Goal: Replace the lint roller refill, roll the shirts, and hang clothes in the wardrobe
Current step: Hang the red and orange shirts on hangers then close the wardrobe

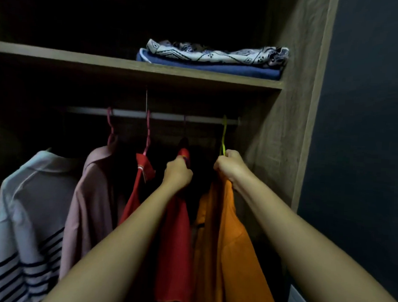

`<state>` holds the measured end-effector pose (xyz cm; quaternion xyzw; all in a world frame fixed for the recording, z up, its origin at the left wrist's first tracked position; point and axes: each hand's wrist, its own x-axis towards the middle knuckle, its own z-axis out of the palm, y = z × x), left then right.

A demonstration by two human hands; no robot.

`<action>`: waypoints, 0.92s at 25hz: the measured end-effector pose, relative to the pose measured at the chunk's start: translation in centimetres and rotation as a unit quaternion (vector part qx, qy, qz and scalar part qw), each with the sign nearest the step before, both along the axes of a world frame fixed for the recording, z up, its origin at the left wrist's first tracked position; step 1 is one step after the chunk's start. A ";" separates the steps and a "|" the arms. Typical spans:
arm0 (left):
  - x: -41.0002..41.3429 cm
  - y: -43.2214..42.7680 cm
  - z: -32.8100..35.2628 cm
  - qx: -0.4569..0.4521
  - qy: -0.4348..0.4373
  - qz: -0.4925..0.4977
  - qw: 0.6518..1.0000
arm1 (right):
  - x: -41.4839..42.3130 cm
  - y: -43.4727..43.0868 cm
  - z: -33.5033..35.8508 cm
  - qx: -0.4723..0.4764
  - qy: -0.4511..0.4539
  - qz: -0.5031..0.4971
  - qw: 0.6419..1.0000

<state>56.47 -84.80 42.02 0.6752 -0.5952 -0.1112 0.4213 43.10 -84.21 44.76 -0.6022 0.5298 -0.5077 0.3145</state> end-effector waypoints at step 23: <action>2.0 2.9 -5.1 -0.072 0.086 -0.001 0.994 | -1.0 -0.6 -5.2 -0.009 0.172 -0.087 0.981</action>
